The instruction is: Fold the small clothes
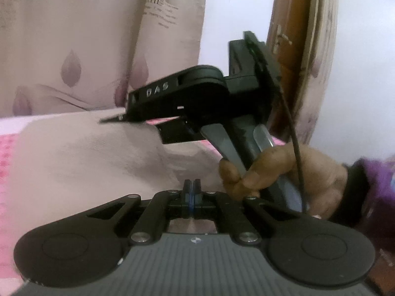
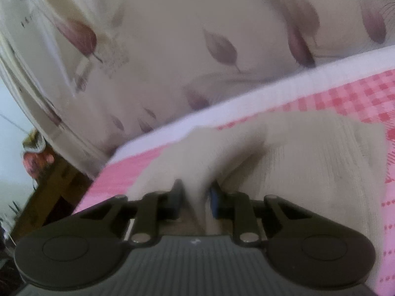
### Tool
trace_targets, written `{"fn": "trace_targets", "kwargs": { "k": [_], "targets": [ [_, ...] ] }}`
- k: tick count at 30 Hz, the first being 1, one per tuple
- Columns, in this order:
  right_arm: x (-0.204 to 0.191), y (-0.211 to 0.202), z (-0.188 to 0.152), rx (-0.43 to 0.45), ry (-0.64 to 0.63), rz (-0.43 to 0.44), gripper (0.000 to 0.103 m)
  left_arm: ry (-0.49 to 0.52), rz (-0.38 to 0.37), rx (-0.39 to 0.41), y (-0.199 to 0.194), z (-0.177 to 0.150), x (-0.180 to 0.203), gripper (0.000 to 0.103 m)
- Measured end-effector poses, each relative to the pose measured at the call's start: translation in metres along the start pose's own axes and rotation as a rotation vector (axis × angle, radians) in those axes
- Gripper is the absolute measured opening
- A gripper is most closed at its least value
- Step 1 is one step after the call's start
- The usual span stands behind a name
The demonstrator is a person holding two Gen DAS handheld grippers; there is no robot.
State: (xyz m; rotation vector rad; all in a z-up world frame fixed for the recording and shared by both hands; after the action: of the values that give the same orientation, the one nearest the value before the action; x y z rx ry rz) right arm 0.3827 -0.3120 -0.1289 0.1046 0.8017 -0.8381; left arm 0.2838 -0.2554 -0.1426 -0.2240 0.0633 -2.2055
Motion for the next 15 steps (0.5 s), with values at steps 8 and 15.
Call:
{"fn": "trace_targets", "kwargs": {
  "k": [8,15],
  "targets": [
    [0.005,-0.018,0.015,0.042,0.053,0.013,0.021,-0.045,-0.081,0.047,0.001,0.021,0.026,0.0],
    [0.015,-0.015,0.008,0.019,0.082,0.001,0.021,0.062,0.109,0.13,-0.011,0.042,-0.013,0.082]
  ]
}}
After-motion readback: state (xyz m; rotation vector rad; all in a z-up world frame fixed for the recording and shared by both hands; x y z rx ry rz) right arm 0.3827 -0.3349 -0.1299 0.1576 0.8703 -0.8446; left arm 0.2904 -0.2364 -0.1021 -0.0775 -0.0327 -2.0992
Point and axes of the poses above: each gripper's, at about its wrist camera, not at the fingertips, and y roughly the way its jaws point, x to its right, z to its top, the point moved 10 cm from there along y, roughly the way its jaws point, and after that the axes turned 15 degrees about x, right-handed, at the moved point
